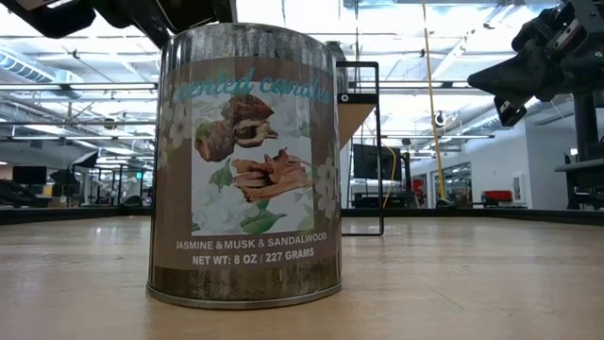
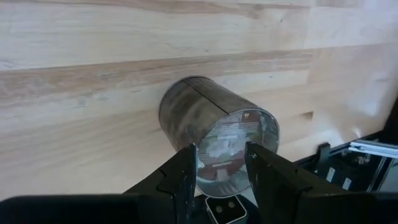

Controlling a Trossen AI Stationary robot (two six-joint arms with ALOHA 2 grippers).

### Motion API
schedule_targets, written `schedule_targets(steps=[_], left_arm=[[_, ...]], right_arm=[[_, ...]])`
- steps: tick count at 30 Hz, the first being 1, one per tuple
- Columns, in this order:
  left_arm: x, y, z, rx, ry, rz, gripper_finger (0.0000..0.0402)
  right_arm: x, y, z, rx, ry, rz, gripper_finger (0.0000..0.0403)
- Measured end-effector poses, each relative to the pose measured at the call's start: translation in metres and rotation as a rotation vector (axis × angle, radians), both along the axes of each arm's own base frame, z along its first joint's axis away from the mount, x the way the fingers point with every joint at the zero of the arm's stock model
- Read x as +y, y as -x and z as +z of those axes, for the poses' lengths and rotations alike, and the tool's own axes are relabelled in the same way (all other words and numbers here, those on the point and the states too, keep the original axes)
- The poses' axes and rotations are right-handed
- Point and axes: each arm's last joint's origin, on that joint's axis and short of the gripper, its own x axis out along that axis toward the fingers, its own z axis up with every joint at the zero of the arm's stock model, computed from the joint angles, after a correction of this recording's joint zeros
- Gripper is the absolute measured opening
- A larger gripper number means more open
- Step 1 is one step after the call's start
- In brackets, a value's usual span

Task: Pick & Place candle stick holders
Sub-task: Put the candle on the shelf

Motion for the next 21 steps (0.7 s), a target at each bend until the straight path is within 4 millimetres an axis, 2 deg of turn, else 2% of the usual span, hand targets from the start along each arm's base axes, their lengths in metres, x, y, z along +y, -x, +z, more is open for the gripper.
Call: schedule_targets(steps=[3,8,14,21], left_arm=[[0.001,0.0,-0.002,0.014,0.005,-0.004,0.0143],[-0.004,-0.006,-0.021,0.066,0.018,-0.02,0.0143],[-0.013,-0.022,-0.042,0.009,0.034,-0.063,0.0143],[-0.014,-0.028,-0.047,-0.011,0.047,-0.092,0.0143]], right_arm=[[0.0,0.0,0.0,0.0,0.0,0.0,0.0],[0.0,0.0,0.0,-0.001,0.0,-0.001,0.0],[0.0,0.0,0.001,-0.007,0.002,0.0,0.0],[0.0,0.0,0.001,-0.009,-0.004,0.0,0.0]])
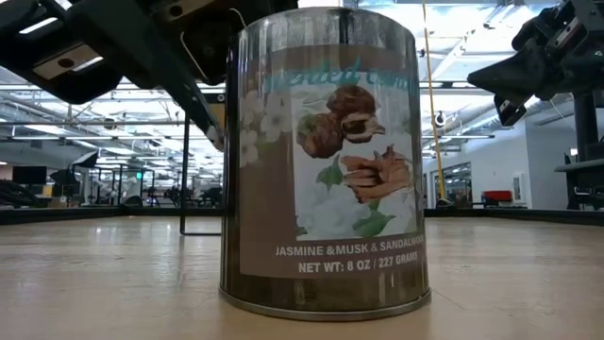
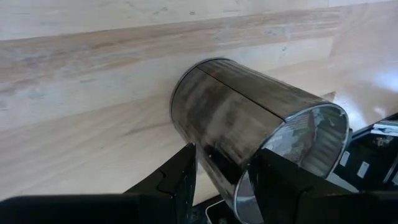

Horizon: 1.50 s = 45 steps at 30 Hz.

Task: Pick & Place candle stick holders
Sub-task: Put the candle on the shelf

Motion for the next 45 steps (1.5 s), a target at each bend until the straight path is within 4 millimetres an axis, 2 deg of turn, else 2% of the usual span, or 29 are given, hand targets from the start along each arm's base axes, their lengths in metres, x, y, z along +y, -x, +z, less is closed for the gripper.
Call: schedule_targets(steps=[4,7,15,17,36,40,45], left_arm=[[0.0,0.0,0.0,0.006,0.001,0.001,0.0142],[0.0,0.0,0.0,0.003,0.0,0.002,0.0126],[0.001,0.0,0.003,-0.023,-0.025,0.005,0.0022],[0.001,-0.001,0.0,-0.023,-0.036,0.0,0.0008],[0.011,-0.013,0.005,-0.125,-0.073,-0.018,0.0003],[0.011,-0.013,0.012,-0.156,-0.064,-0.022,0.0002],[0.015,-0.006,0.034,-0.216,-0.091,-0.027,0.0001]], right_arm=[[0.0,0.0,0.0,0.0,-0.002,0.0,0.0],[0.0,0.0,0.0,0.0,-0.002,0.001,0.0],[0.0,0.0,0.0,0.0,-0.002,0.001,0.0],[0.0,0.0,0.0,0.0,-0.002,0.001,0.0],[0.0,0.0,0.0,0.001,0.001,0.001,0.0],[0.0,0.0,0.0,0.001,0.001,0.001,0.0],[0.0,0.0,0.0,0.001,0.001,0.001,0.0]])
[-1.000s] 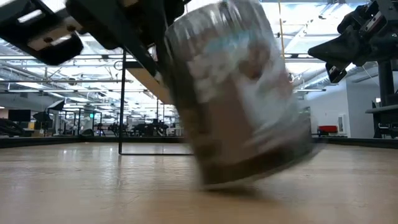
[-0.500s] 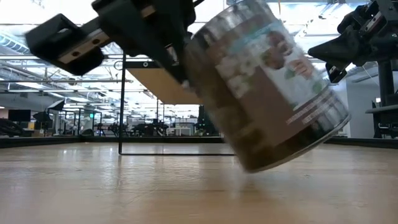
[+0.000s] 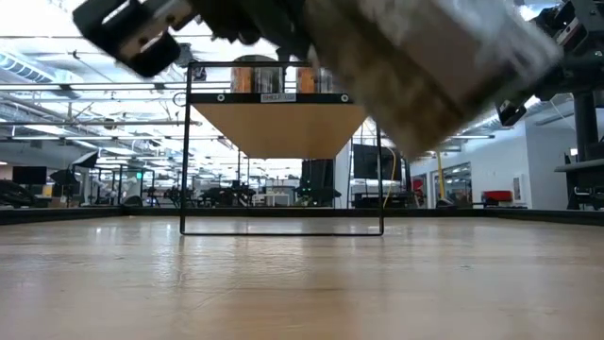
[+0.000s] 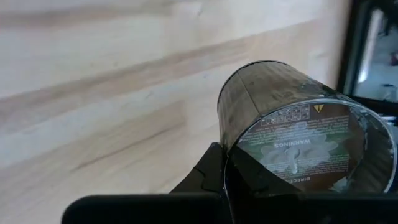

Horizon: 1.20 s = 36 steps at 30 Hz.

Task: Pick & Place candle stick holders
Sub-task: Put the candle on the shelf

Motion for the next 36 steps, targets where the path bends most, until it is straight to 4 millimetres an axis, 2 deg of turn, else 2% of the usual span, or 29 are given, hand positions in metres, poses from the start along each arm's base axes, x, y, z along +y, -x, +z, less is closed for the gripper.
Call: schedule_targets(steps=[10,21,29,36], left_arm=[[0.03,0.018,0.053,-0.097,-0.097,0.011,0.0001],[0.073,0.034,0.098,-0.187,-0.189,-0.022,0.0],[0.107,0.065,0.123,-0.12,-0.22,-0.045,0.0],[0.138,0.089,0.142,-0.11,-0.268,-0.046,0.0]], right_arm=[[0.0,0.0,0.0,0.0,0.004,-0.001,0.0],[-0.001,0.0,0.0,-0.001,0.004,-0.03,0.0],[-0.004,0.001,0.0,-0.001,0.004,-0.131,0.0],[-0.004,0.001,0.0,-0.001,-0.003,-0.139,0.0]])
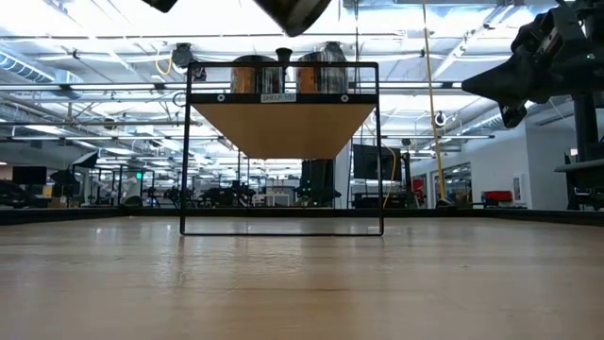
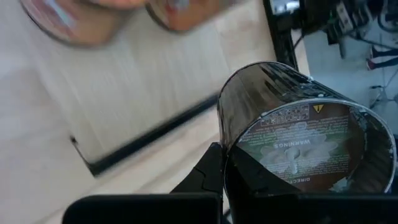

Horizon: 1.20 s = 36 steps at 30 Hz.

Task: Pick & Place candle stick holders
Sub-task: Put the candle on the shelf

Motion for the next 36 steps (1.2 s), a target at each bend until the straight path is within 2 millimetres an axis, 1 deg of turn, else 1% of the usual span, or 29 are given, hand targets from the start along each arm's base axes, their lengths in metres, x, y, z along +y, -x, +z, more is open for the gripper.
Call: schedule_targets(steps=[4,6,8,10,15,16,18,20,23,26,29,32,36], left_arm=[[0.018,0.008,0.002,0.036,-0.011,-0.003,0.0],[0.026,0.008,0.004,0.037,-0.01,-0.021,0.0],[0.033,0.009,0.009,0.047,-0.018,-0.046,0.0],[0.04,0.011,0.015,0.094,-0.04,-0.062,0.0],[0.053,0.015,0.036,0.178,-0.075,-0.08,0.0],[0.054,0.014,0.04,0.182,-0.082,-0.084,0.0],[0.056,0.006,0.042,0.192,-0.091,-0.089,0.0],[0.057,0.0,0.038,0.219,-0.095,-0.101,0.0],[0.057,-0.017,0.028,0.259,-0.074,-0.142,0.0],[0.057,-0.03,0.013,0.331,-0.066,-0.178,0.0],[0.062,-0.04,0.005,0.339,-0.052,-0.202,0.0],[0.068,-0.043,0.001,0.352,-0.059,-0.194,0.0],[0.074,-0.041,0.003,0.347,-0.059,-0.173,0.0]], right_arm=[[0.0,0.0,0.0,0.0,0.0,-0.011,0.0],[-0.001,0.0,0.0,0.0,0.0,-0.03,0.0],[-0.001,0.0,0.0,0.0,-0.001,-0.051,0.0],[-0.002,0.0,0.0,0.0,-0.001,-0.054,0.0],[-0.002,0.0,0.0,0.005,-0.002,-0.067,0.0],[-0.002,0.0,-0.001,0.006,-0.002,-0.075,0.0],[-0.003,0.0,0.0,0.007,0.001,-0.088,0.0],[-0.003,0.0,-0.001,0.012,0.0,-0.101,0.0],[-0.003,0.0,-0.001,0.011,0.001,-0.103,0.0],[-0.003,0.0,-0.001,0.011,-0.002,-0.106,0.0],[-0.004,0.0,-0.001,0.012,-0.003,-0.128,0.0],[-0.004,0.0,-0.001,0.012,-0.003,-0.127,0.0],[-0.004,0.0,-0.001,0.015,-0.006,-0.126,0.0]])
